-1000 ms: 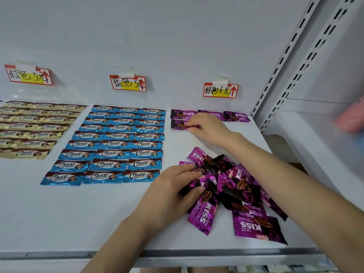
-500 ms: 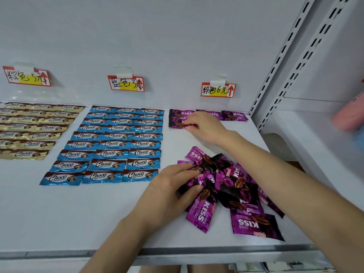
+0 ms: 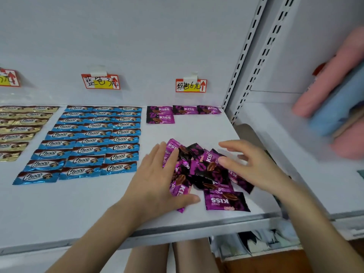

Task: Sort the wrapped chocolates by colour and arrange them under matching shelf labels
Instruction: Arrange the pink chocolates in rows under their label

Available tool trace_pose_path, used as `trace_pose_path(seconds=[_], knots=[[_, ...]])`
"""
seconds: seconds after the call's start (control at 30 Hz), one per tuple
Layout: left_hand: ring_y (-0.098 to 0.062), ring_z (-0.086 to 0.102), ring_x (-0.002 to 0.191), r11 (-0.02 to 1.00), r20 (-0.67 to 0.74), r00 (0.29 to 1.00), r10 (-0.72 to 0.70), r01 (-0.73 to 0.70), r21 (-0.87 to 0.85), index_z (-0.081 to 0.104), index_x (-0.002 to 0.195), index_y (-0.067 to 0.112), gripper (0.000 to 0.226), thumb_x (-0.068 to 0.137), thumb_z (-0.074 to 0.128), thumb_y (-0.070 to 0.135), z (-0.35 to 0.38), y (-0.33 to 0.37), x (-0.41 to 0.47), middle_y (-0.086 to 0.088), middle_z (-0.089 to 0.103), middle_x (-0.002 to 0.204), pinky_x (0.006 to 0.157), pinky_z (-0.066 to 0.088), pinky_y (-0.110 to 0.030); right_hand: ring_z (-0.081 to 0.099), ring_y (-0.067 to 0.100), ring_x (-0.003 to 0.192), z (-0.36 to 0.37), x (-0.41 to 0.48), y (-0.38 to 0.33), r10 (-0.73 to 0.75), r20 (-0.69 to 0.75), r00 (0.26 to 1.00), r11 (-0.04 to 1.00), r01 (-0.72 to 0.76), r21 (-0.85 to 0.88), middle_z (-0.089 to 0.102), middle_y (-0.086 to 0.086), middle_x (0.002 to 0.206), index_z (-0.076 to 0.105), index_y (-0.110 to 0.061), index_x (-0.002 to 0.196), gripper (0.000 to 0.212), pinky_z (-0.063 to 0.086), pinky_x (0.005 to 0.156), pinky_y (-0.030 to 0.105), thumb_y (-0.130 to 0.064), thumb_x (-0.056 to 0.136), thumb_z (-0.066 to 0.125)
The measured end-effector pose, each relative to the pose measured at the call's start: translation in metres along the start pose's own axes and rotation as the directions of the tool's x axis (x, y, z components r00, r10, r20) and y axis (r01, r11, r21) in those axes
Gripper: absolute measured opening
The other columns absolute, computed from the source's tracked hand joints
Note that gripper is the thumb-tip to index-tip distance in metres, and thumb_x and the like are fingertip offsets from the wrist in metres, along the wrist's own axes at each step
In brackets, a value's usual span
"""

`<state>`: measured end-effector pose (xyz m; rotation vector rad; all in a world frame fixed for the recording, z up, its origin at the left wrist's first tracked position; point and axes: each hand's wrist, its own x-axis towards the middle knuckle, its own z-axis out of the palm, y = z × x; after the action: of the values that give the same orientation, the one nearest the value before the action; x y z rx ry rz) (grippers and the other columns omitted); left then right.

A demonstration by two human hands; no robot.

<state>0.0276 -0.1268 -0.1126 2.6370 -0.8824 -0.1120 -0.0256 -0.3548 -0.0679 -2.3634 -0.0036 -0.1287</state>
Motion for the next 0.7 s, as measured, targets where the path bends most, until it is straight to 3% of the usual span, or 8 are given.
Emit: trace_pose_path(seconds=[0.07,0.13,0.23,0.3,0.37,0.5,0.6,0.7], knots=[[-0.018,-0.023,0.142,0.998,0.068,0.997,-0.03,0.026,0.055,-0.018,0.146,0.032,0.125,0.045,0.02,0.093,0.0,0.001,0.008,-0.003,-0.026,0.154,0.106,-0.014,-0.029,0.027,-0.012,0.125,0.004,-0.02,0.006,0.009,0.059,0.998,0.999,-0.006,-0.051,0.031,-0.024,0.136,0.039,-0.052,0.121,0.065,0.025,0.104,0.019,-0.068,0.06,0.055],[-0.022,-0.019,0.143,0.997,0.118,0.992,-0.038,0.03,0.067,-0.018,0.146,0.034,0.125,0.044,0.022,0.095,-0.001,-0.001,0.013,-0.006,-0.025,0.154,0.11,-0.009,-0.031,0.011,-0.011,0.131,0.01,-0.03,0.011,0.01,0.141,0.99,0.996,0.002,-0.09,0.012,-0.025,0.143,0.026,-0.056,0.128,0.081,0.015,0.106,0.019,-0.072,0.055,0.058],[-0.026,-0.001,0.145,0.998,0.157,0.988,-0.014,0.004,0.066,-0.009,0.148,0.033,0.124,0.047,0.027,0.095,-0.003,-0.001,0.019,-0.007,-0.004,0.158,0.115,0.01,-0.038,-0.003,-0.032,0.118,0.021,-0.033,0.013,-0.076,0.186,0.98,0.982,0.105,-0.154,-0.001,-0.036,0.135,0.015,-0.056,0.126,0.082,0.001,0.096,-0.004,-0.068,0.058,0.06],[-0.026,0.017,0.138,0.994,0.124,0.992,0.027,-0.04,0.1,0.004,0.15,0.028,0.117,0.057,0.036,0.09,-0.005,0.0,0.023,-0.006,0.02,0.152,0.111,0.022,-0.037,-0.001,-0.035,0.113,0.027,-0.033,0.013,-0.164,0.148,0.975,0.965,0.189,-0.179,0.003,-0.037,0.132,0.017,-0.052,0.124,0.075,0.001,0.092,-0.008,-0.067,0.066,0.063],[-0.021,0.031,0.125,0.991,0.085,0.995,0.049,-0.059,0.117,0.014,0.149,0.026,0.108,0.064,0.045,0.083,-0.007,0.0,0.026,-0.005,0.037,0.137,0.103,0.031,-0.033,0.007,-0.028,0.118,0.031,-0.034,0.014,-0.187,0.105,0.977,0.957,0.206,-0.206,0.006,-0.033,0.134,0.019,-0.048,0.127,0.075,0.002,0.095,-0.005,-0.067,0.068,0.06],[-0.017,0.04,0.102,0.998,0.041,0.998,0.049,-0.051,0.048,0.031,0.14,0.027,0.09,0.067,0.06,0.071,-0.013,0.003,0.033,0.0,0.041,0.105,0.082,0.035,-0.025,0.014,-0.001,0.132,0.034,-0.035,0.019,-0.085,0.131,0.988,0.96,0.117,-0.254,0.006,-0.03,0.14,0.012,-0.054,0.13,0.075,0.007,0.102,0.011,-0.073,0.067,0.048],[-0.023,0.041,0.115,0.999,0.095,0.995,0.022,-0.026,0.04,0.026,0.143,0.021,0.101,0.064,0.067,0.067,-0.018,0.004,0.042,-0.007,0.037,0.124,0.092,0.037,-0.029,0.014,0.0,0.133,0.035,-0.035,0.021,-0.076,0.122,0.99,0.962,0.104,-0.251,0.008,-0.03,0.143,0.014,-0.057,0.131,0.077,0.008,0.103,0.013,-0.08,0.065,0.045],[-0.029,0.031,0.133,0.996,0.236,0.972,-0.011,-0.011,0.091,0.013,0.148,0.017,0.118,0.059,0.07,0.07,-0.027,0.006,0.056,-0.006,0.013,0.15,0.105,0.033,-0.036,0.016,0.003,0.133,0.035,-0.036,0.023,-0.052,0.116,0.992,0.965,0.08,-0.251,0.014,-0.019,0.15,0.023,-0.049,0.138,0.085,0.014,0.105,0.022,-0.084,0.062,0.039]])
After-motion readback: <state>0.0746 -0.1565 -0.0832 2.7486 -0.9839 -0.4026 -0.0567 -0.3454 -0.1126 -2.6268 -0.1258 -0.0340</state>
